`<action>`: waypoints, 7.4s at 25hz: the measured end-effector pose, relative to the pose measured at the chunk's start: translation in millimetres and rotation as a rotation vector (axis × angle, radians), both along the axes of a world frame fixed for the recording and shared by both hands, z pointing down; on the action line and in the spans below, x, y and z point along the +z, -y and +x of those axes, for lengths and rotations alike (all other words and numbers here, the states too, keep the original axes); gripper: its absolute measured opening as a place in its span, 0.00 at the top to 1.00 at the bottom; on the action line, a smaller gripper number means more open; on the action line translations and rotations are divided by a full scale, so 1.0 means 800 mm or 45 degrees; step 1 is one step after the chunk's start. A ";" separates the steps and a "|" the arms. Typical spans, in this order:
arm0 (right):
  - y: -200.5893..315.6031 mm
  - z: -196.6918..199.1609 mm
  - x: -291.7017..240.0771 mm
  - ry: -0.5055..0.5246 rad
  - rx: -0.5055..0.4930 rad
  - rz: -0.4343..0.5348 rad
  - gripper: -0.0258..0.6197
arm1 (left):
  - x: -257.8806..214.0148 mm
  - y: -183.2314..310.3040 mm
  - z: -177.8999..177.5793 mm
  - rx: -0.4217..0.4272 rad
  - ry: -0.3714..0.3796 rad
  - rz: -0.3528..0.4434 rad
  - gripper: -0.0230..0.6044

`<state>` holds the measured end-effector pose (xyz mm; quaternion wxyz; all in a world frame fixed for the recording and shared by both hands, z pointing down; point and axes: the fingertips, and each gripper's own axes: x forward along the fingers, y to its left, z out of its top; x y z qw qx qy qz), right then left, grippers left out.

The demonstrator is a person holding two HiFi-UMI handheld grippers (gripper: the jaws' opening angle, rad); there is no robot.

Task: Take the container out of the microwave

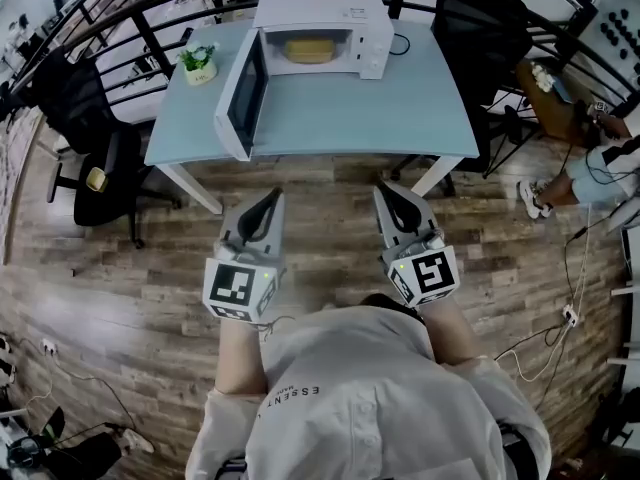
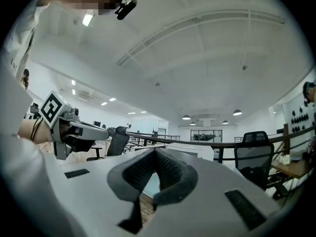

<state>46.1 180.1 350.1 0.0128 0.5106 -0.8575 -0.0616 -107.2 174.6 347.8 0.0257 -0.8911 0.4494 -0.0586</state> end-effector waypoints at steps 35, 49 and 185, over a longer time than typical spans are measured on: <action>0.233 0.047 0.059 -0.059 -0.073 -0.069 0.69 | 0.056 0.185 0.045 -0.125 0.013 -0.138 0.96; 0.424 0.100 0.077 -0.153 -0.263 -0.184 0.69 | 0.039 0.355 0.117 -0.248 0.054 -0.120 0.96; 0.572 0.114 -0.005 -0.018 0.088 -0.057 0.93 | -0.016 0.560 0.112 0.076 0.055 0.036 0.96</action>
